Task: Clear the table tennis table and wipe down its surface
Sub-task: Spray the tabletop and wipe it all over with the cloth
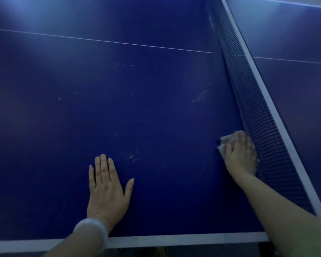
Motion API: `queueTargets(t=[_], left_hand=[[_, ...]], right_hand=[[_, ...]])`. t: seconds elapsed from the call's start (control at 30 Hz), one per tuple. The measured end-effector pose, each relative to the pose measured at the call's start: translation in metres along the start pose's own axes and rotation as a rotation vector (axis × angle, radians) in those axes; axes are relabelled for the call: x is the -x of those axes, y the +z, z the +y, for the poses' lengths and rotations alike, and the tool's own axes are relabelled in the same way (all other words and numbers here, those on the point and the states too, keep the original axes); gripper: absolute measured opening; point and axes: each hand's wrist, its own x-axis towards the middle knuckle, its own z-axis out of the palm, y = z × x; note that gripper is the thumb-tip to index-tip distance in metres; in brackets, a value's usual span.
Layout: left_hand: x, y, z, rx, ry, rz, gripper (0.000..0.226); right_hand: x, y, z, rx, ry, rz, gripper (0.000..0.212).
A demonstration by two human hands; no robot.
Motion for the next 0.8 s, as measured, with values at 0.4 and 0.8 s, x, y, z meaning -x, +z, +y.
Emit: queueTargets(t=[0.4, 0.8], left_hand=[[-0.001, 0.000, -0.001, -0.030, -0.025, -0.029, 0.093], [0.000, -0.003, 0.000, -0.010, -0.020, -0.059, 0.091]], right_hand=[[0.076, 0.036, -0.102, 0.103, -0.598, -0.132, 0.060], [0.161, 0.051, -0.122, 0.094, -0.352, -0.060, 0.065]])
